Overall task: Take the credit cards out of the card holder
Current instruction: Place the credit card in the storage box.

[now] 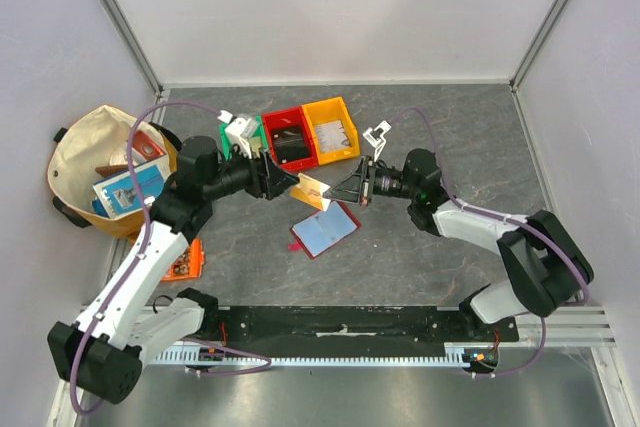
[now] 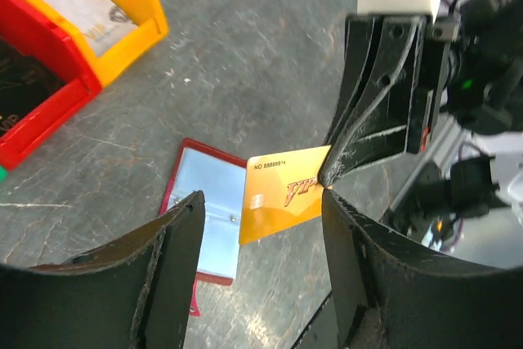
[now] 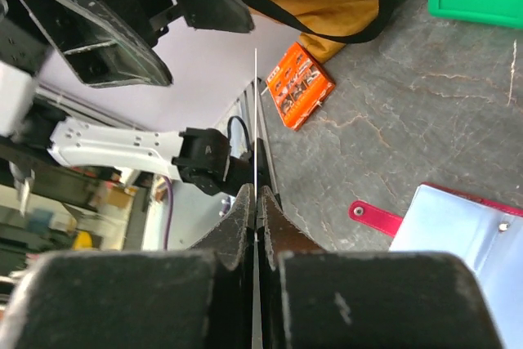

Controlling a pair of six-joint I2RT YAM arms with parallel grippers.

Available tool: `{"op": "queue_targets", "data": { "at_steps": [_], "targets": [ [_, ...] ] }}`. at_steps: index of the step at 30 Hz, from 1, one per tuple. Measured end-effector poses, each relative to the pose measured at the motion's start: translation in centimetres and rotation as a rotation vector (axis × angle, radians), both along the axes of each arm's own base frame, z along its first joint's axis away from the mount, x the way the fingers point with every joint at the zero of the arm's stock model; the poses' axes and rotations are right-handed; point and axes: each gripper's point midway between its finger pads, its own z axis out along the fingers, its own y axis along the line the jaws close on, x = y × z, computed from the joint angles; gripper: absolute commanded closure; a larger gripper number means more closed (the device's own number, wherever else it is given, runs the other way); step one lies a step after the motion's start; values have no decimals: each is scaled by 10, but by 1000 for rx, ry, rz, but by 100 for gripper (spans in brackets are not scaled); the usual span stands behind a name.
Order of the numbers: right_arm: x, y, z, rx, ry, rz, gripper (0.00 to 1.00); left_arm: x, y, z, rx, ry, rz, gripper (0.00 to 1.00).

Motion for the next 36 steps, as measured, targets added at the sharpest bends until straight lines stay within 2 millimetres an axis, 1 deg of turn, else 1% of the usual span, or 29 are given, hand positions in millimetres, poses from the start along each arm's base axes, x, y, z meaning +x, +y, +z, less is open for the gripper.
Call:
{"op": "queue_targets", "data": {
  "at_steps": [3, 7, 12, 14, 21, 25, 28, 30, 31, 32, 34, 35, 36],
  "targets": [
    [-5, -2, 7, -33, -69, 24, 100, -7, -10, -5, 45, 11, -120, 39],
    [-11, -4, 10, -48, -117, 54, 100, -17, -21, -9, 46, 19, -250, 43],
    [-17, -5, 5, -62, -122, 85, 100, -28, -28, -12, 26, 35, -340, 52],
    [-19, -6, 6, -60, -123, 99, 100, -28, -29, -14, 22, 40, -358, 54],
    [-24, -7, 6, -56, -122, 126, 100, -26, -31, -24, 14, 85, -387, 54],
    [-24, -6, 10, -42, -138, 128, 100, -29, -35, -23, 4, 84, -415, 51],
    [-24, -6, 12, -35, -147, 128, 100, -28, -35, -24, 6, 86, -412, 52],
    [-23, -6, 13, -33, -150, 128, 100, -28, -35, -25, 7, 90, -412, 57],
    [-23, -6, 13, -32, -150, 128, 100, -28, -35, -26, 7, 92, -412, 64],
    [-23, -6, 14, -31, -151, 128, 100, -28, -35, -26, 7, 92, -413, 74],
    [-23, -6, 14, -30, -154, 127, 100, -28, -36, -26, 5, 92, -416, 91],
    [-23, -6, 15, -29, -156, 127, 100, -28, -36, -25, 5, 89, -417, 97],
    [-23, -6, 14, -29, -156, 126, 99, -29, -36, -25, 2, 89, -421, 98]
  ]
}}
